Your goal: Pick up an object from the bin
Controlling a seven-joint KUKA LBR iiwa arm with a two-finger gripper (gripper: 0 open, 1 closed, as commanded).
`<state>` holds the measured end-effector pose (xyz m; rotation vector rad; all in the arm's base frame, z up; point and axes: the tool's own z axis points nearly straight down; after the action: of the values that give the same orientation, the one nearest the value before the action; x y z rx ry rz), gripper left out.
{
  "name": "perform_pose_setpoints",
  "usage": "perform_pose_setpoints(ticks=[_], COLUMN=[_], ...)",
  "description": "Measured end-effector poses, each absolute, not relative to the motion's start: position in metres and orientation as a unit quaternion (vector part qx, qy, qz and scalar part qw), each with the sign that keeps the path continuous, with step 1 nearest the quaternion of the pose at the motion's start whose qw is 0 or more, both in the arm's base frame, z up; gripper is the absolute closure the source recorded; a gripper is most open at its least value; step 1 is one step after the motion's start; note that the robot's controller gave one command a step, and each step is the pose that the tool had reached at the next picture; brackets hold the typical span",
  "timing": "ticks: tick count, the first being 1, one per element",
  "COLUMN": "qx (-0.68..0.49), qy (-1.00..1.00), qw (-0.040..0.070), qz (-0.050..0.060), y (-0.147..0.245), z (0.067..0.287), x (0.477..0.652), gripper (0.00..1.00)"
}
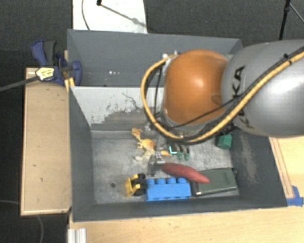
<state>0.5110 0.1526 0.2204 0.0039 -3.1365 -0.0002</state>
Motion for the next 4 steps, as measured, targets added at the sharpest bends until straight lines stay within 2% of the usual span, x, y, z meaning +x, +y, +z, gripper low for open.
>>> perform_pose_setpoints(ticks=[1,2,3,4], qx=[-0.001,0.032,-0.013,-0.067], qy=[-1.000,-0.999,-1.000,-0.998], qw=[-0.001,-0.004,-0.002,-0.001], qz=[-0.001,-0.001,0.000,-0.001], y=[0.152,0.130,0.135,0.149], z=[0.224,0.183,0.130,0.096], x=[0.513,0.503,0.492,0.516], gripper=[0.00,0.00,0.00,0.00])
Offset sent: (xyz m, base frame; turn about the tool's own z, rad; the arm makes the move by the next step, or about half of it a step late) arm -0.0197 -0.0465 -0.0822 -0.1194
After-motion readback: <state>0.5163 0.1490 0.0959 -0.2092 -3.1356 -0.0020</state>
